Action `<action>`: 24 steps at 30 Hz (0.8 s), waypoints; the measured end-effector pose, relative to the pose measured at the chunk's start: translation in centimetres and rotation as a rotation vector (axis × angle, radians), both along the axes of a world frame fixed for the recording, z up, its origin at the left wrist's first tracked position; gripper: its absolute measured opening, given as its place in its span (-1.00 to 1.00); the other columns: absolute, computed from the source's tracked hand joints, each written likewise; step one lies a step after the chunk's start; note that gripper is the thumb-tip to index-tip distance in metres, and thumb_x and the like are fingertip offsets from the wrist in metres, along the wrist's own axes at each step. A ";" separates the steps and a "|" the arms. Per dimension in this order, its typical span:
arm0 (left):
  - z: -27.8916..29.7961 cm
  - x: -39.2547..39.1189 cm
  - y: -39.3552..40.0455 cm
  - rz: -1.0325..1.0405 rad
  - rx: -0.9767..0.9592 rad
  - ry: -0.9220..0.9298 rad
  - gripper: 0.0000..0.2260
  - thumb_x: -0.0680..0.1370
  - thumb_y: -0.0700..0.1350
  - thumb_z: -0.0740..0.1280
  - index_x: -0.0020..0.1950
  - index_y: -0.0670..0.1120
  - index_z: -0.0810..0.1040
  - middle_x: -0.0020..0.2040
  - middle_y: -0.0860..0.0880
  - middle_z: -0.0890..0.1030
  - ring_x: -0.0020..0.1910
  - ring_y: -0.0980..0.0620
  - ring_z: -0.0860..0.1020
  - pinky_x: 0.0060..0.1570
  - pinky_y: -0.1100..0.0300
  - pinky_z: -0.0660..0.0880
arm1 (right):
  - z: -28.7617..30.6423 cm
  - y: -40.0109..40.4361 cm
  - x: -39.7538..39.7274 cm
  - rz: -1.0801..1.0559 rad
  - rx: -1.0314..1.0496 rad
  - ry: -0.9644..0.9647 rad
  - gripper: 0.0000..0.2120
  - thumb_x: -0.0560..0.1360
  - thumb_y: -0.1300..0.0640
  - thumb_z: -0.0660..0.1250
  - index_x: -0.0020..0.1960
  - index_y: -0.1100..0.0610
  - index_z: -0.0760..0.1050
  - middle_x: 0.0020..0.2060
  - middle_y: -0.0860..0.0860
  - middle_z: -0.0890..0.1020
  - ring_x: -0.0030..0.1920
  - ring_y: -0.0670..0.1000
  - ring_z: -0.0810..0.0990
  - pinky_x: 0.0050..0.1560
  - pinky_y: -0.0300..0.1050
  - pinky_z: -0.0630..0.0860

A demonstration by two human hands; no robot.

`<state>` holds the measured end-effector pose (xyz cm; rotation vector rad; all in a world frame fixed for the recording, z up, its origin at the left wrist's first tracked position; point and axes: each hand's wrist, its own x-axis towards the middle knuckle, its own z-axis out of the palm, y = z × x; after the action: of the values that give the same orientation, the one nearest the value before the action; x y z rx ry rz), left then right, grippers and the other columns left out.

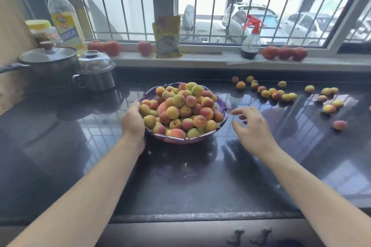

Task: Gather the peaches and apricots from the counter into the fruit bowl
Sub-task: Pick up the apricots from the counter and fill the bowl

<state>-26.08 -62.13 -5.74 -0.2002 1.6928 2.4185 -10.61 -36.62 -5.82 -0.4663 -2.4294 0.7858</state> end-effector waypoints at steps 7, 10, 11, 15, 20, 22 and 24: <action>-0.4 3.2 3.7 0.271 -0.025 0.062 -0.57 0.74 -0.10 0.13 0.61 -0.05 0.48 0.53 0.01 0.54 0.46 0.04 0.51 0.53 0.07 0.41 | -1.1 6.7 -2.4 -0.119 0.035 -0.314 -0.56 0.57 0.24 0.28 0.44 0.17 0.41 0.40 0.19 0.41 0.43 0.19 0.36 0.46 0.08 0.27; -0.6 5.5 6.5 0.286 -0.106 0.148 -0.56 0.79 0.00 0.04 0.69 0.07 0.29 0.62 0.06 0.37 0.53 0.05 0.39 0.55 0.06 0.35 | -1.5 8.4 -5.1 -0.110 0.036 -0.347 -0.51 0.59 0.24 0.25 0.50 0.18 0.32 0.48 0.20 0.31 0.49 0.19 0.27 0.51 0.09 0.20; -0.8 5.9 7.0 0.272 -0.117 0.168 -0.55 0.78 0.05 0.05 0.69 0.09 0.27 0.59 0.07 0.35 0.49 0.05 0.40 0.50 0.06 0.37 | -1.7 8.8 -5.9 -0.111 0.044 -0.344 -0.52 0.60 0.23 0.24 0.51 0.18 0.31 0.49 0.19 0.28 0.50 0.20 0.26 0.52 0.11 0.20; -1.4 2.4 5.1 0.301 -0.052 0.174 -0.66 0.64 0.19 0.15 0.25 0.03 0.51 0.19 -0.03 0.57 0.15 -0.01 0.56 0.26 -0.01 0.48 | -2.8 10.4 -8.5 -0.102 0.155 -0.288 -0.55 0.63 0.13 0.19 0.50 0.17 0.32 0.49 0.20 0.29 0.46 0.25 0.30 0.47 0.18 0.27; -1.4 -4.3 3.2 0.190 -0.064 0.200 -0.67 0.65 0.20 0.18 0.18 0.00 0.56 0.11 -0.07 0.60 0.04 0.00 0.58 -0.02 0.19 0.55 | -3.1 12.8 -12.8 -0.092 0.233 -0.293 -0.48 0.56 0.17 0.19 0.52 0.12 0.29 0.59 0.18 0.12 0.55 0.26 0.14 0.54 0.18 0.13; -2.1 -4.5 3.4 0.122 -0.092 0.229 -0.70 0.69 0.14 0.21 0.22 0.01 0.61 0.24 -0.16 0.63 0.13 -0.05 0.64 0.11 0.09 0.61 | -3.1 13.8 -14.6 -0.104 0.253 -0.315 -0.45 0.56 0.18 0.19 0.54 0.09 0.26 0.62 0.15 0.02 0.59 0.23 -0.01 0.57 0.17 0.04; -2.6 -4.3 3.5 0.088 -0.078 0.257 -0.74 0.66 0.11 0.25 0.21 0.07 0.66 0.34 -0.24 0.63 0.26 -0.13 0.66 0.31 -0.09 0.59 | -3.0 14.7 -16.1 -0.119 0.308 -0.351 -0.43 0.56 0.18 0.19 0.56 0.07 0.21 0.63 0.12 -0.06 0.60 0.26 -0.11 0.59 0.17 -0.05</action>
<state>-30.34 -58.67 -8.32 0.0277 1.9248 2.5358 -26.73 -21.95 -8.84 -0.6633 -2.7500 0.2872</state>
